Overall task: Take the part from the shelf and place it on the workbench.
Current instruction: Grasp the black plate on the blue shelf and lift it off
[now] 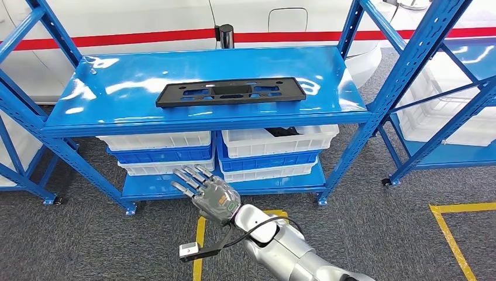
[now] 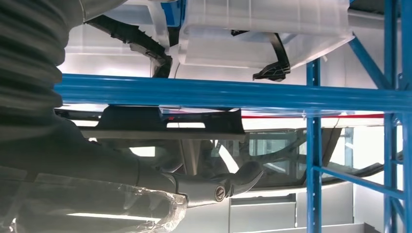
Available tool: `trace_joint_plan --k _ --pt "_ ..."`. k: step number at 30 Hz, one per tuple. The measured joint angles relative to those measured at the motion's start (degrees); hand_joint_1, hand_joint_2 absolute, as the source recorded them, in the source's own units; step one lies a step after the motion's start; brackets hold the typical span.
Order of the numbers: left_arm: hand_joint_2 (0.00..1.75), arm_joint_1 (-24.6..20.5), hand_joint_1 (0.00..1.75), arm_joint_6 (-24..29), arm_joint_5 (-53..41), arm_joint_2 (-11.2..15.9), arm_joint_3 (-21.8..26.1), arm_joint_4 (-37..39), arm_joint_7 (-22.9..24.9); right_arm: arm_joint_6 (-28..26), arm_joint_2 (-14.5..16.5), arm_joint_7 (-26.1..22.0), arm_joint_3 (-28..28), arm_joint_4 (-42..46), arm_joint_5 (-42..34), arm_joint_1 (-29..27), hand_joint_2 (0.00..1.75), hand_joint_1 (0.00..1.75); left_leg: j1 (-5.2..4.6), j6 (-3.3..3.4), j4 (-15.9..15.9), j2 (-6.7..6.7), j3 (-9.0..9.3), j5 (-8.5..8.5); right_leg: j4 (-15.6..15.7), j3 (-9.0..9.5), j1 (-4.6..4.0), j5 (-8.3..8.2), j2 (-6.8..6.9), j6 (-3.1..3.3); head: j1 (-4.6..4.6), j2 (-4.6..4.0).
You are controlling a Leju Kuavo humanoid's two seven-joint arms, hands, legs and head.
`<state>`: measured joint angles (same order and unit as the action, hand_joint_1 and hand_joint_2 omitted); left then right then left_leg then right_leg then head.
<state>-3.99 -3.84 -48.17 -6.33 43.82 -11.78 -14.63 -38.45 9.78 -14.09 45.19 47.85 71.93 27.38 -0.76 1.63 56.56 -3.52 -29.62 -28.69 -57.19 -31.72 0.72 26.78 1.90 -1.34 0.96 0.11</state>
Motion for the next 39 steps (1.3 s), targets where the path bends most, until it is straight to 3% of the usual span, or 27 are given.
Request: trace_joint_plan --k 15,22,25,27,29,32,33,34,35,37,39 --pt "0.00 0.01 0.00 0.35 -0.80 -0.16 0.28 0.02 -0.31 -1.02 -0.21 5.27 -4.97 3.50 2.76 -0.18 1.75 0.00 0.00 0.00 0.00 0.00 0.00 0.00 0.00 -0.01 0.00 0.00 0.00 0.00 0.00 0.00" --pt "0.00 0.01 0.00 0.36 -1.49 -0.16 0.51 0.02 -0.39 -0.51 -0.58 7.38 -8.31 5.72 3.80 -0.53 1.75 0.00 -0.09 0.07 0.40 0.01 -0.30 -0.04 0.03 -0.01 0.44 -0.14 0.00 -0.18 -0.01 0.00" --pt "0.00 0.01 0.00 0.40 -1.71 -0.13 0.55 0.02 -0.47 -0.37 -0.60 7.54 -9.43 6.73 3.91 -1.08 1.75 0.00 -0.15 0.33 0.60 0.02 -0.54 -0.13 0.13 -0.01 0.53 -0.30 0.04 -0.45 0.00 0.00" --pt "0.00 -0.02 0.00 0.41 -1.75 -0.15 0.55 0.02 -0.50 -0.28 -0.59 7.55 -9.87 7.41 3.98 -1.21 1.75 0.00 0.06 0.85 0.09 -0.03 -0.29 0.13 0.05 -0.16 0.44 -0.26 -0.04 -0.79 0.01 0.00" --pt "0.00 -0.08 0.00 0.41 -1.89 -0.26 0.55 0.02 -0.58 0.07 -0.63 7.57 -10.30 8.03 4.00 -1.36 1.75 0.00 0.49 1.48 -0.66 -0.06 0.23 0.64 -2.90 -1.80 0.33 1.05 -0.63 -0.79 0.07 0.00" --pt "0.00 -0.14 0.00 0.41 -2.15 -0.40 0.55 0.02 -0.65 0.68 -1.12 7.69 -10.85 8.34 3.97 -2.23 1.75 0.00 0.69 1.74 -0.88 0.23 0.35 0.80 -14.01 -7.78 0.35 4.79 -1.39 -0.37 0.14 0.00" --pt "0.00 -0.13 0.00 0.41 -2.21 -0.44 0.55 0.02 -0.66 0.74 -1.31 7.73 -10.96 8.35 3.96 -2.62 1.75 0.00 0.71 1.66 -0.86 0.38 0.39 0.72 -16.30 -9.23 0.37 5.12 -1.46 -0.53 0.13 0.00" --pt "0.00 -0.12 0.00 0.41 -2.25 -0.47 0.55 0.02 -0.66 0.74 -1.45 7.74 -11.04 8.38 3.96 -2.95 1.75 0.00 0.77 1.51 -0.82 0.53 0.51 0.59 -16.33 -9.62 0.40 4.49 -1.48 -0.89 0.13 0.00" --pt "0.00 -0.12 0.00 0.41 -2.28 -0.51 0.55 0.02 -0.67 0.74 -1.54 7.75 -11.13 8.46 3.96 -3.15 1.75 0.00 0.85 1.27 -0.77 0.63 0.74 0.39 -13.96 -8.80 0.47 2.98 -1.46 -1.38 0.13 0.00" --pt "0.00 -0.11 0.00 0.41 -2.34 -0.57 0.55 0.02 -0.67 0.77 -1.60 7.75 -11.29 8.68 3.97 -3.23 1.75 0.00 0.87 0.54 -0.53 0.72 1.21 -0.28 -5.89 -5.26 0.56 -0.62 -0.98 -2.13 0.16 0.00" --pt "0.00 -0.15 0.00 0.41 -2.43 -0.55 0.55 0.02 -0.67 0.84 -1.63 7.75 -11.38 8.86 3.99 -3.28 1.75 0.00 0.62 -0.15 -0.20 0.69 1.30 -0.87 -1.27 -3.17 0.50 -2.01 -0.74 -1.59 0.07 0.00"
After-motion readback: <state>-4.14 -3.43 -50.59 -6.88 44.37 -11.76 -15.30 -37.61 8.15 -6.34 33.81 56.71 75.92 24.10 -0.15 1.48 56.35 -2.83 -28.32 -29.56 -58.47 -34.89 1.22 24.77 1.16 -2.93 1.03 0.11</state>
